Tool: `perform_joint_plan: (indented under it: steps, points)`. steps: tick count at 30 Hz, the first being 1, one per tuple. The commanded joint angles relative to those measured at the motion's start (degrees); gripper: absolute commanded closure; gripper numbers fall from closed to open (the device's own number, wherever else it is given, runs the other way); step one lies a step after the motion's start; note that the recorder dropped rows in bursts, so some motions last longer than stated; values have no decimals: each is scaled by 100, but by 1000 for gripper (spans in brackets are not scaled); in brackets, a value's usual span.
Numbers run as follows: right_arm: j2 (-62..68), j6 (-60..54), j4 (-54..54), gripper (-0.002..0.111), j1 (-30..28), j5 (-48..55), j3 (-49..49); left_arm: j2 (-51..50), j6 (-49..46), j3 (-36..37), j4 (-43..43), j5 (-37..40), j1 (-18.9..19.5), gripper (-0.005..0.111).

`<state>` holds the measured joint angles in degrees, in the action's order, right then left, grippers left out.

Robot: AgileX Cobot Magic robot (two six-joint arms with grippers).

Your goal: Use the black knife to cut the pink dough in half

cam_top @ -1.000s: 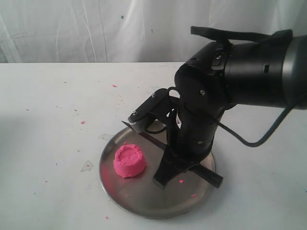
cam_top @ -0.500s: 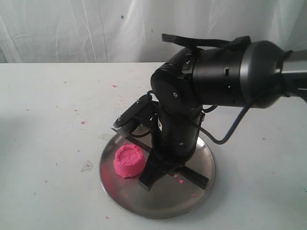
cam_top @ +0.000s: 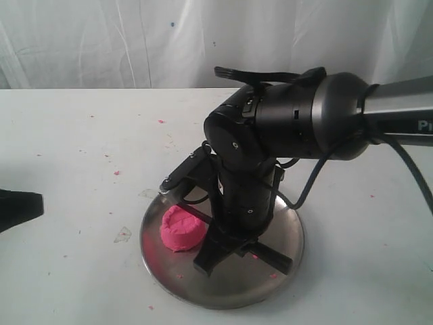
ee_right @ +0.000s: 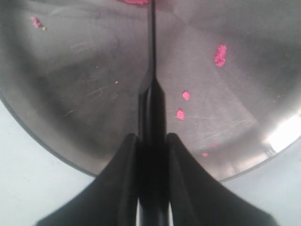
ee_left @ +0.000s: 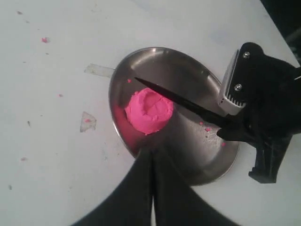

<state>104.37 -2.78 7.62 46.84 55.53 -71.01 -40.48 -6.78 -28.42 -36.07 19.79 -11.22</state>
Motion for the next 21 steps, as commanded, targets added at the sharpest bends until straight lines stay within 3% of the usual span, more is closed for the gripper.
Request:
perform_joint_plan:
  steps: [1,5,14,21]
  points:
    - [-16,-2,-23,108,7,-28,-40,-845,-1531,-66,-1306,-406,-29,107]
    - [-16,9,-23,108,7,-18,-40,-1442,-2154,-286,-1789,-314,-29,107]
    - [-16,11,-23,108,7,-63,-40,-2216,-2296,-759,-1789,-540,-29,107]
    - [-16,23,-23,108,7,-55,-40,-2934,-2692,-1215,-1789,-177,-29,107]
